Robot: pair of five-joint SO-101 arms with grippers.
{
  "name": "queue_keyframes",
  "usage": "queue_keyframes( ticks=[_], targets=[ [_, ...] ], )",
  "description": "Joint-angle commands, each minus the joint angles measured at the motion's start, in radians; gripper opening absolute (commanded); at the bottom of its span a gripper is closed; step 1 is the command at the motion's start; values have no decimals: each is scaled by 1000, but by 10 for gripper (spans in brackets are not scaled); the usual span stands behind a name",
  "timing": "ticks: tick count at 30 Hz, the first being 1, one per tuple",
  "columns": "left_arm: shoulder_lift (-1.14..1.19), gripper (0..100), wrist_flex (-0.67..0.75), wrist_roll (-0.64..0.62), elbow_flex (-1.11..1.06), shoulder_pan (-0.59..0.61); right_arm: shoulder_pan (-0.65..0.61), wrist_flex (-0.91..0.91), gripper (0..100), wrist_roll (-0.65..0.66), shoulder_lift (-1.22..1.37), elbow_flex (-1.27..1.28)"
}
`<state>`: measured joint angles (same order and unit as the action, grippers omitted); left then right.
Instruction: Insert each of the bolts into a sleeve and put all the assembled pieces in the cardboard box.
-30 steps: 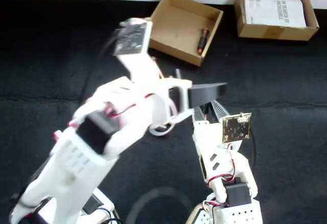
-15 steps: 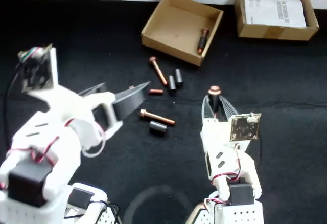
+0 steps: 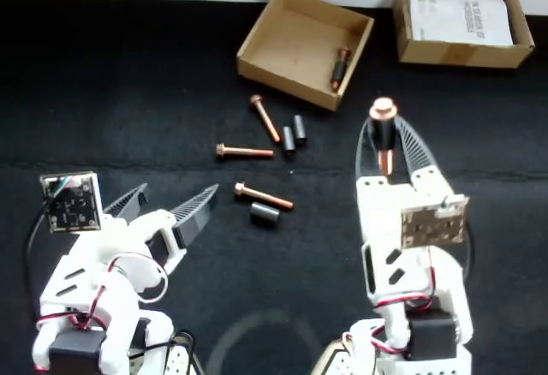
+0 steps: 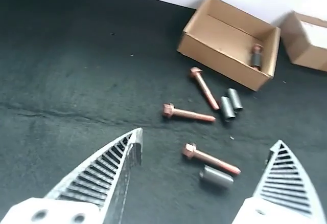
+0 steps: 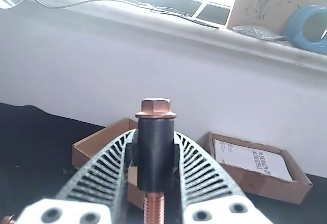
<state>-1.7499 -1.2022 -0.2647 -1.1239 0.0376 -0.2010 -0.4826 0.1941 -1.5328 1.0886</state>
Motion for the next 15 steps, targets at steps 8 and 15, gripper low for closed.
queue_keyframes(
  ticks=[8,15],
  targets=[
    [-59,369,64,2,-180,113,13,15,6,9,455,-337],
    [-58,368,68,3,-407,110,12,-157,6,-37,737,-447]
  ],
)
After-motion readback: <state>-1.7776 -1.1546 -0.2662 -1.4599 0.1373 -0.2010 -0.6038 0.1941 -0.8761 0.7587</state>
